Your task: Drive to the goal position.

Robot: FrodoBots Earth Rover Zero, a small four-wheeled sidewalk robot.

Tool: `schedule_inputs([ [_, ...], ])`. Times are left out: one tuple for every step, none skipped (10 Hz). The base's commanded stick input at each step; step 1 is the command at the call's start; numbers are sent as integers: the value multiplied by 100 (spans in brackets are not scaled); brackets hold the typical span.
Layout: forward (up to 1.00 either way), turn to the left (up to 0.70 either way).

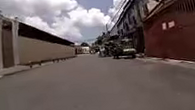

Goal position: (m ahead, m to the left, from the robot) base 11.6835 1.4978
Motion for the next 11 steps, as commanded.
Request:
schedule_inputs([
  [100, 0],
  [100, 0],
  [100, 0],
  [100, 0],
  [100, 0],
  [100, 0],
  [100, 0],
  [100, 0],
  [100, 0],
  [100, 0],
  [100, 0],
])
